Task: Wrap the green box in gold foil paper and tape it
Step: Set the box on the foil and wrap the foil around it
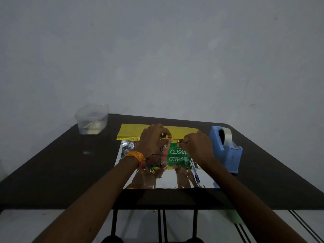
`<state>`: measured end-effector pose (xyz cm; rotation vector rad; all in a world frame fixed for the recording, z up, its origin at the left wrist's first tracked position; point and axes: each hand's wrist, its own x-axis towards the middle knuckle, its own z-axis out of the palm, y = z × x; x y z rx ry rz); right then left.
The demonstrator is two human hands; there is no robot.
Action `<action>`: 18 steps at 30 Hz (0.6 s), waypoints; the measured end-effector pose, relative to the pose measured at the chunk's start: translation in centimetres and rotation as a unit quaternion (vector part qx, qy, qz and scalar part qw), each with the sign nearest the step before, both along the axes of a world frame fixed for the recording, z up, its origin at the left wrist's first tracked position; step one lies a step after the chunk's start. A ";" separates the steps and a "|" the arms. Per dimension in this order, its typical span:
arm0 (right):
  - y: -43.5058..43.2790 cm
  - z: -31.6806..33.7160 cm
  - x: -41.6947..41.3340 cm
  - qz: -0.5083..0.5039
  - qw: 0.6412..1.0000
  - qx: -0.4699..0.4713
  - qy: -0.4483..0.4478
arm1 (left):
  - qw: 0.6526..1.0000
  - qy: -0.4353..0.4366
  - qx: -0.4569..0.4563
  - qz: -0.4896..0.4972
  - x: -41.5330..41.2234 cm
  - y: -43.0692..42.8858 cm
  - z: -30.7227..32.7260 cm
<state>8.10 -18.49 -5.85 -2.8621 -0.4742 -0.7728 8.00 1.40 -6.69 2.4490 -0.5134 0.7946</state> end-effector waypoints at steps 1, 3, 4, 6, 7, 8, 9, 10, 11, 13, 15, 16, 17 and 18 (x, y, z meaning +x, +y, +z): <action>0.0 0.0 0.1 -0.011 1.000 0.009 0.009 | 1.000 0.000 0.001 -0.002 0.1 0.0 0.0; -0.4 0.4 0.2 -0.040 0.999 0.029 0.022 | 1.000 0.005 0.003 -0.007 0.1 0.0 0.0; -1.0 0.8 0.2 -0.062 0.997 0.033 0.027 | 1.000 0.005 0.004 -0.007 0.0 0.0 0.1; -2.2 1.4 0.3 -0.100 0.994 0.023 0.046 | 1.000 0.005 0.003 -0.005 0.0 0.0 0.1; -2.8 1.4 0.5 -0.106 0.993 0.021 0.056 | 1.000 0.004 0.002 -0.005 0.0 0.0 0.1; -3.3 1.4 0.6 -0.106 0.992 0.021 0.063 | 1.000 0.004 0.002 -0.006 0.1 0.0 0.0; -3.7 1.4 0.8 -0.107 0.992 0.024 0.069 | 1.000 0.004 0.002 -0.006 0.2 0.0 -0.1; -3.9 1.3 0.9 -0.109 0.991 0.026 0.072 | 1.000 0.003 0.003 -0.005 0.2 0.0 -0.1; -4.0 1.3 0.8 -0.110 0.991 0.026 0.072 | 1.000 0.003 0.003 -0.003 0.2 0.0 -0.1; -3.5 1.4 0.4 -0.106 0.993 0.016 0.057 | 1.000 0.002 0.004 -0.003 0.2 -0.1 -0.1; -2.4 1.7 -0.1 -0.098 0.995 -0.002 0.036 | 1.000 0.002 0.008 -0.001 0.2 0.0 -0.1; -1.9 1.8 -0.4 -0.093 0.995 -0.012 0.032 | 1.000 0.003 0.009 -0.001 0.1 -0.1 -0.1; -1.5 2.0 -0.5 -0.090 0.995 -0.020 0.035 | 1.000 0.006 0.009 -0.003 0.2 -0.1 -0.1; -1.3 2.1 -0.5 -0.089 0.995 -0.024 0.040 | 1.000 0.010 0.008 -0.005 0.2 -0.1 -0.1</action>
